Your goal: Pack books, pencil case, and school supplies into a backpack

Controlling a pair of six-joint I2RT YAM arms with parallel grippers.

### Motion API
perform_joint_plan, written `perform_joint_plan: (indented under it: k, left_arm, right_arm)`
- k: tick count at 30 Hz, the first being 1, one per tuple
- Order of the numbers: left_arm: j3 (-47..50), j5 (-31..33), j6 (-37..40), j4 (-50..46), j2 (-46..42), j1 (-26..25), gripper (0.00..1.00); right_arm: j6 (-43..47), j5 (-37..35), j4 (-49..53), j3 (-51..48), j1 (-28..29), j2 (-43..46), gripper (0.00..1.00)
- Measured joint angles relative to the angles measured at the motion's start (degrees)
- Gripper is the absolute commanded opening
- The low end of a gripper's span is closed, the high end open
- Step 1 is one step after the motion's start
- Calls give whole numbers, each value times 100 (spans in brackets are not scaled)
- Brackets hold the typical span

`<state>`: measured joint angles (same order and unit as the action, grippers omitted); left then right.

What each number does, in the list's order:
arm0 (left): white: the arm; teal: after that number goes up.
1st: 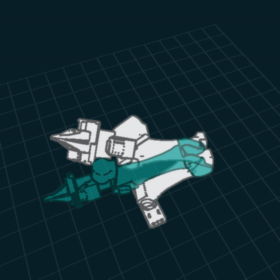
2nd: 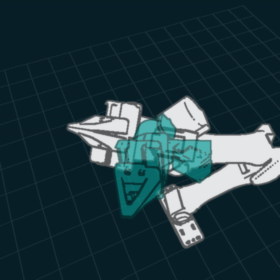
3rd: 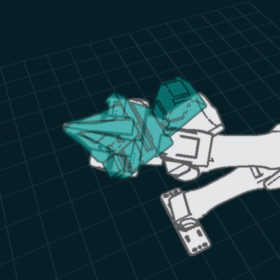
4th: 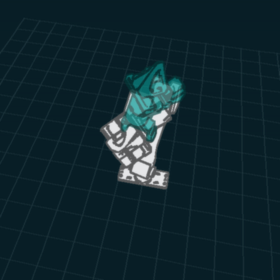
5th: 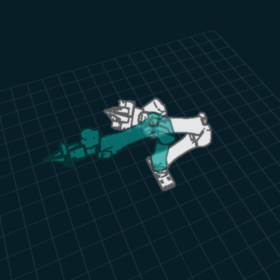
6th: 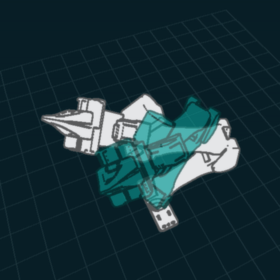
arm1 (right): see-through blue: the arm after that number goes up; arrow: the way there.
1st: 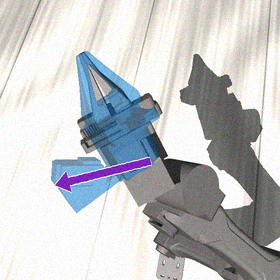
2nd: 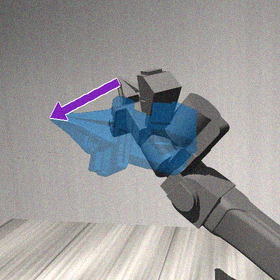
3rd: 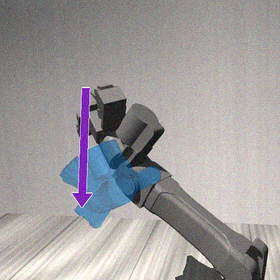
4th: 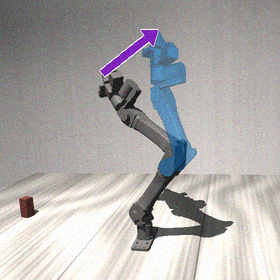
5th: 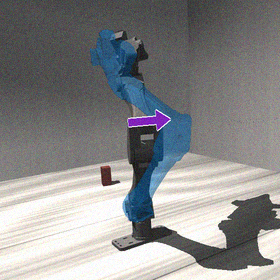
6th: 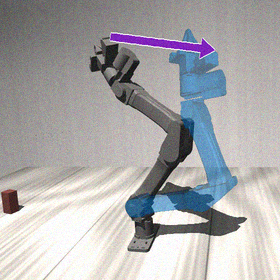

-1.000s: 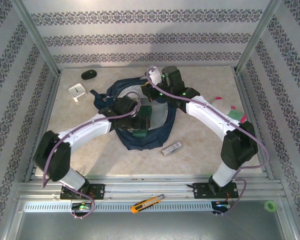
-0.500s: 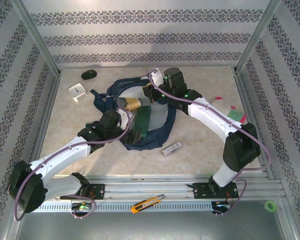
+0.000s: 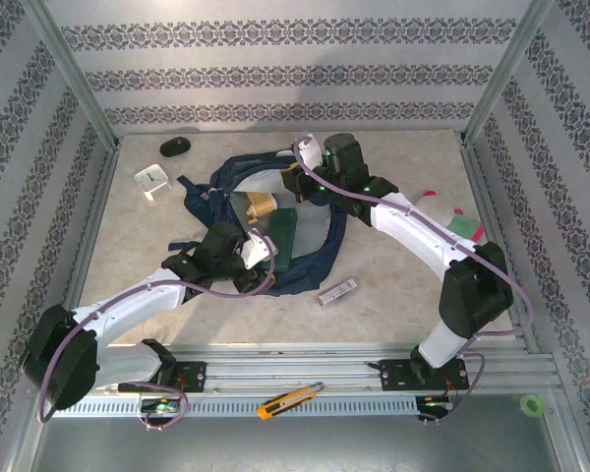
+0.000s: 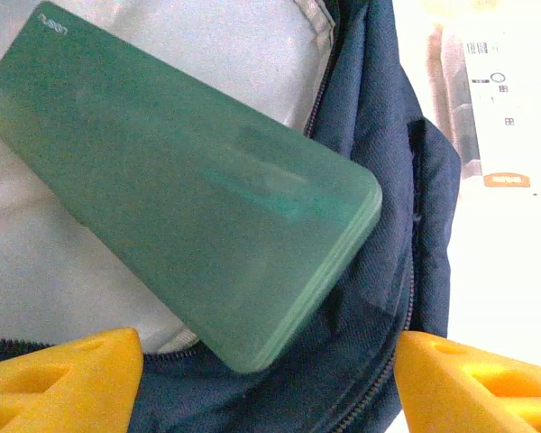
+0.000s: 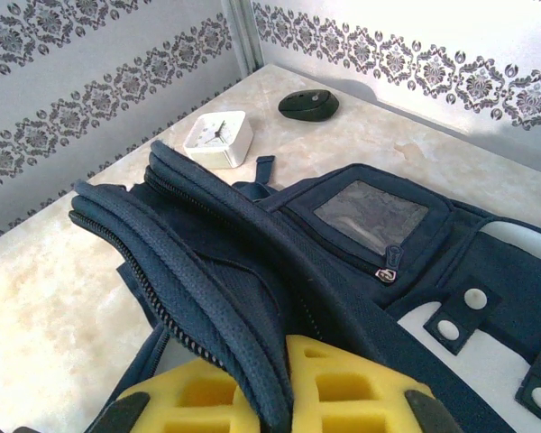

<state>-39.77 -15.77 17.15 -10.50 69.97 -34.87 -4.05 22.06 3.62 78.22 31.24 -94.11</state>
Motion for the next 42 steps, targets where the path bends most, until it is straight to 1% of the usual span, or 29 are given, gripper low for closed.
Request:
perform_joint_plan:
  k: [2,4,9,15,17,19,22,23,27,30,34,36,42]
  left_arm:
    - [-339,46,52,103,525,-4,57]
    - [-605,168,68,417,1043,-20,54]
    - [-782,590,131,1054,1552,-33,48]
    - [-1064,999,214,1738,2055,-33,47]
    - [-1064,1051,214,1873,2079,-33,51]
    - [-1062,1021,210,1952,2059,-33,60]
    - [-1001,743,396,1871,1790,-31,74]
    - [-962,636,505,1781,1631,-31,76]
    - [-931,83,1119,1176,938,153,78]
    - [-1010,-190,1661,590,802,470,82]
    - [-1049,-439,2225,-20,960,562,88]
    - [-1121,-551,2385,-212,1152,562,88]
    - [-1327,-664,2605,-299,1766,562,90]
  right_arm:
    - [-57,35,-24,-2,0,0,0]
    - [-79,59,-44,-2,0,0,0]
    - [-142,120,-50,-2,-2,20,0]
    - [-184,138,-50,-2,-2,39,0]
    - [-184,138,-50,-2,-2,50,0]
    - [-184,138,-48,-2,-2,68,0]
    - [-184,140,-46,-42,-28,129,0]
    - [-184,142,-48,-74,-37,160,0]
    - [-186,164,-46,-136,-52,236,0]
    - [-186,197,-44,-151,-68,238,0]
    - [-186,208,-46,-153,-76,238,0]
    - [-190,212,-46,-153,-76,238,0]
    - [-225,251,-46,-153,-76,238,0]
